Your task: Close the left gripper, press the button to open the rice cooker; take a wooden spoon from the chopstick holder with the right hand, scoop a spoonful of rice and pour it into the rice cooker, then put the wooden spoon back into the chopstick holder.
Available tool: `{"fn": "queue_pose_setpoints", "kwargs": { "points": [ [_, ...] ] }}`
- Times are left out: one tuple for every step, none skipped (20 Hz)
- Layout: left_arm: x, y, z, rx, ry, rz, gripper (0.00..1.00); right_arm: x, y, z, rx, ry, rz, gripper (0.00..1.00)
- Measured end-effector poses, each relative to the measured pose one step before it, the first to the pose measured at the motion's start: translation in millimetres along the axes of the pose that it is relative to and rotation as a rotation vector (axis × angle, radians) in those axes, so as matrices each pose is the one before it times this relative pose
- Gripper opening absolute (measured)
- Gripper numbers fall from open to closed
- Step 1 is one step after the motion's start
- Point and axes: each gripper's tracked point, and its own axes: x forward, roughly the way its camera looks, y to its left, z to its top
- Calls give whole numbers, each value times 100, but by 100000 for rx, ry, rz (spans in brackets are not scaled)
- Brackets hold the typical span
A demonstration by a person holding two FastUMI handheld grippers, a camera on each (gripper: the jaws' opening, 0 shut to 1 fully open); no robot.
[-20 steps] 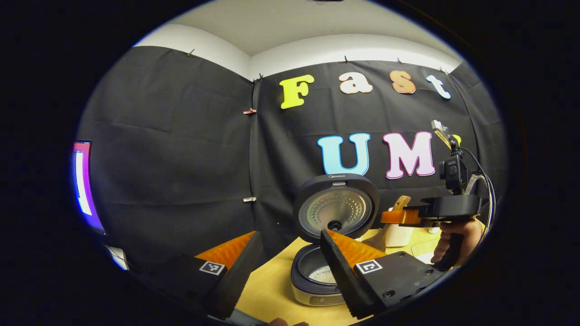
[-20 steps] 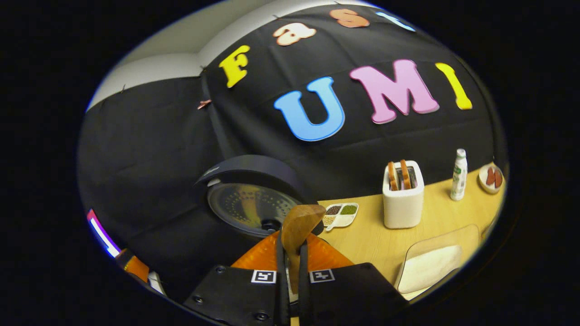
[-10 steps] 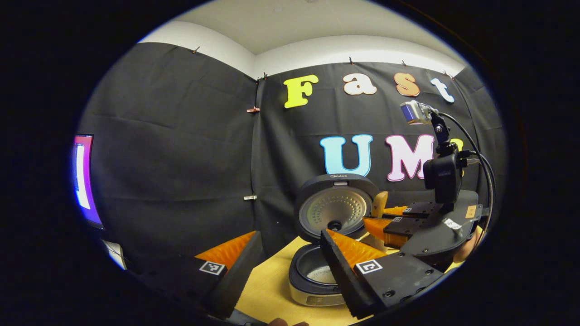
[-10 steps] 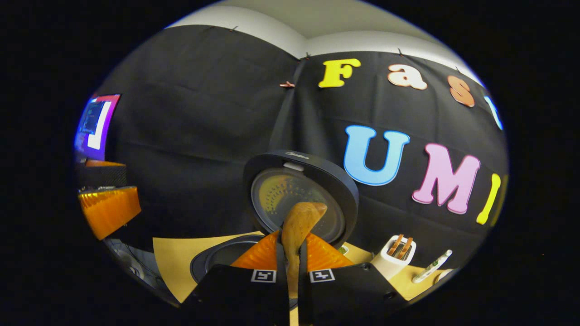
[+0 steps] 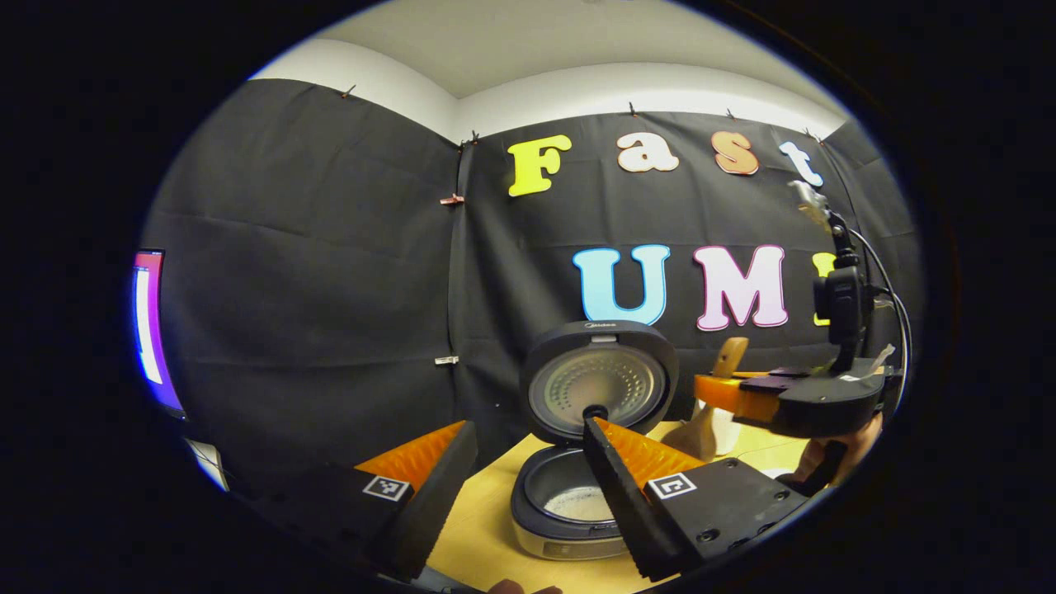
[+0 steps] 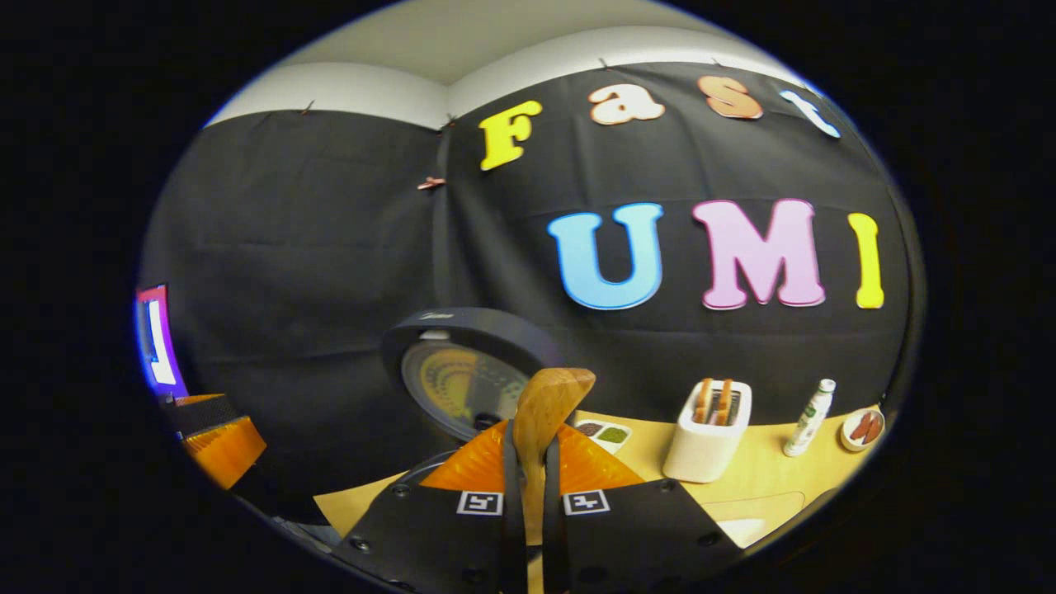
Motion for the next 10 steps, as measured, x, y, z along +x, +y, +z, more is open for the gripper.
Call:
{"fn": "queue_pose_setpoints", "kwargs": {
  "points": [
    [298, -1084, 158, -26, -14, -1084, 89, -835, -2731, 158, 306, -373, -4319, 12],
    [334, -1122, -57, -9, -22, -1410, 89, -875, -2725, 167, 307, -106, -4317, 12],
    [225, -1445, -10, 212, 279, -1721, 89, -729, -2823, 105, 299, 22, -4574, 12],
    [125, -1713, -265, -131, 789, -2575, 89, -757, -2758, 68, 166, 124, -4434, 12],
    [230, -1932, -139, -427, 962, -2615, 90, -715, -2820, -11, -56, 413, -4189, 12],
    [-56, -1715, -198, -819, 740, -2494, 90, -717, -2695, 79, -52, 263, -3891, 12],
    [63, -1710, 19, -977, 465, -2023, 89, -539, -2696, -28, -75, 24, -3949, 12],
    [-25, -1548, -141, -700, 249, -1557, 89, -530, -2801, 77, -225, -114, -3882, 12],
    [190, -1492, 31, -215, 221, -1211, 89, -546, -2737, 201, -203, -235, -3878, 12],
    [246, -1302, -100, 425, 94, -838, 89, -450, -2847, 149, 84, -60, -3957, 12]
  ]
}}
